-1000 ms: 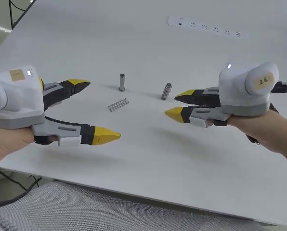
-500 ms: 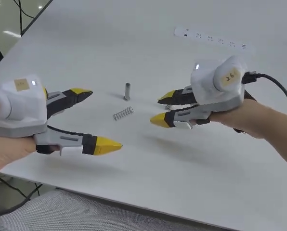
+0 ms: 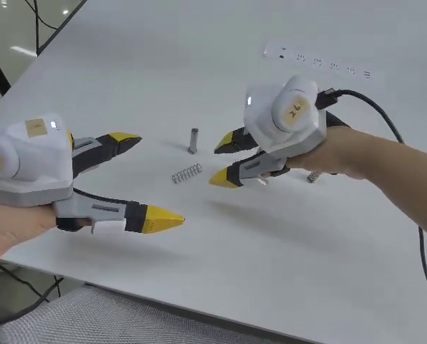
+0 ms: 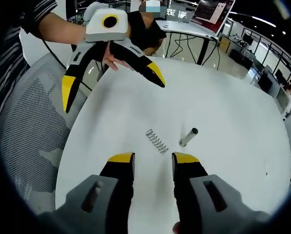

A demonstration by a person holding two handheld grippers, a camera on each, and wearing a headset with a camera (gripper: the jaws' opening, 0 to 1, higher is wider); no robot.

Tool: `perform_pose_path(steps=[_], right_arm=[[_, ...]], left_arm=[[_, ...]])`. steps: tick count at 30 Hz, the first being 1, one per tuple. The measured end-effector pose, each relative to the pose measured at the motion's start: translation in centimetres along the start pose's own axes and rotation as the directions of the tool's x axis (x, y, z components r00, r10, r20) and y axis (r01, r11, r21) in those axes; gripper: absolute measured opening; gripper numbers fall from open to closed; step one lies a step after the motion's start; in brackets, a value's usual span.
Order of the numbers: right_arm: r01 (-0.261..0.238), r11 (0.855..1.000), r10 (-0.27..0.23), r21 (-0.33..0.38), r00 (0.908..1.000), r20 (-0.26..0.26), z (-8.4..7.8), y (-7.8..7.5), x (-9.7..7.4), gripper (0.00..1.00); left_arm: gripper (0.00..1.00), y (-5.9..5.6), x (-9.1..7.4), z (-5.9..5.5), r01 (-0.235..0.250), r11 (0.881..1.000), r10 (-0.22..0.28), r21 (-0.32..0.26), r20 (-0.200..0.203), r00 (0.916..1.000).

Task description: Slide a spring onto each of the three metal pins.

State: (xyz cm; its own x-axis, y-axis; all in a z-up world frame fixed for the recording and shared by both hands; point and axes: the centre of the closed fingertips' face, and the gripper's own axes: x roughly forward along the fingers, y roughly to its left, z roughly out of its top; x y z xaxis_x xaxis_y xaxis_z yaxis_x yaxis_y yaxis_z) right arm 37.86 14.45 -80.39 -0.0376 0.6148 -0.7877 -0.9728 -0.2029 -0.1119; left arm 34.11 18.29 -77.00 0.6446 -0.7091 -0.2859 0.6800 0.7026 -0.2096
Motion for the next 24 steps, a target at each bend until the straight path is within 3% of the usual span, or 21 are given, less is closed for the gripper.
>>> perform_pose_path(steps=[13, 18, 24], right_arm=[[-0.039, 0.995, 0.036, -0.097, 0.9986, -0.039, 0.3, -0.6, 2.7, 0.28], [-0.052, 0.993, 0.047, -0.108, 0.9978, -0.046, 0.4, -0.2, 3.6, 0.26], [-0.051, 0.995, 0.048, -0.083, 0.9977, -0.049, 0.2, -1.0, 4.6, 0.25]], left_arm=[[0.97, 0.0, -0.4, -0.5, -0.003, 1.0, 0.003, -0.008, -0.003, 1.0], [0.97, 0.4, -0.4, -0.5, -0.008, 1.0, 0.008, -0.014, 0.0, 1.0], [0.97, 0.3, -0.2, -0.5, -0.001, 1.0, 0.001, -0.011, -0.002, 1.0]])
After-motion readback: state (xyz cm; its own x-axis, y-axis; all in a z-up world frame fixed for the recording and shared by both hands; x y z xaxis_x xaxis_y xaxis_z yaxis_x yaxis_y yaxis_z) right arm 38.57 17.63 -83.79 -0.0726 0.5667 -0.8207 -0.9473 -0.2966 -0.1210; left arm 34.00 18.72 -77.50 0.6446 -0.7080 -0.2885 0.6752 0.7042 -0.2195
